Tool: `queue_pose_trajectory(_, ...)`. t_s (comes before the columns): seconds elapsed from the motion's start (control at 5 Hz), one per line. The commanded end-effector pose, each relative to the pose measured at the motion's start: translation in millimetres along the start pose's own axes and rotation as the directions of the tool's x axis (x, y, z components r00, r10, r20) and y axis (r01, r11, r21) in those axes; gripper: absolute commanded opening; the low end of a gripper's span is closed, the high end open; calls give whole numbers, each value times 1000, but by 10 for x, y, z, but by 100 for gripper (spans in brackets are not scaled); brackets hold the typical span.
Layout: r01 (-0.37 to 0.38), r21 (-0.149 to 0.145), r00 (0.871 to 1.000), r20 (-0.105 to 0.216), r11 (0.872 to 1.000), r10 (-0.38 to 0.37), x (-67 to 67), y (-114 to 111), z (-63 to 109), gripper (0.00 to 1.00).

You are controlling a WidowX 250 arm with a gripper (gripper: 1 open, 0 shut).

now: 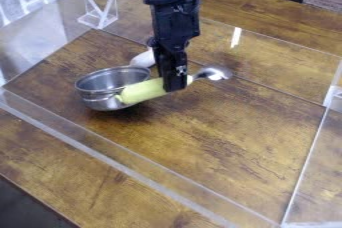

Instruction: Move the green spoon to the left

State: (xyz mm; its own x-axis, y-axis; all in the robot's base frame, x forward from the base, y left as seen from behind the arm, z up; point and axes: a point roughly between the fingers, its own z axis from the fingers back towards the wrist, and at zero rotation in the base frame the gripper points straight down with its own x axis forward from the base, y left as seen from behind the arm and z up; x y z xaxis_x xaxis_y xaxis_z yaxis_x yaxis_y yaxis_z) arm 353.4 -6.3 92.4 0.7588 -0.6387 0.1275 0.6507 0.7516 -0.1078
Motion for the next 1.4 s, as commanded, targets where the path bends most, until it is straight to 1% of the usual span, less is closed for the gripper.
queue_pose_trajectory(0.0,-49,86,996,78,995,42,-75,28,451,0)
queue_pose_trajectory(0.2,-124,103,990,84,987,116,-131,0,543,0)
queue_pose_trajectory(0.4,-196,119,978,98,973,185,-170,-45,646,0)
queue_pose_trajectory(0.6,-258,131,964,98,957,246,-232,-50,701,0)
queue_pose_trajectory(0.8,-236,135,970,83,962,227,-433,96,771,0)
queue_pose_trajectory(1.0,-230,139,972,70,963,222,-805,378,778,0)
queue_pose_trajectory(1.2,-265,139,964,68,954,258,-1069,610,730,0)
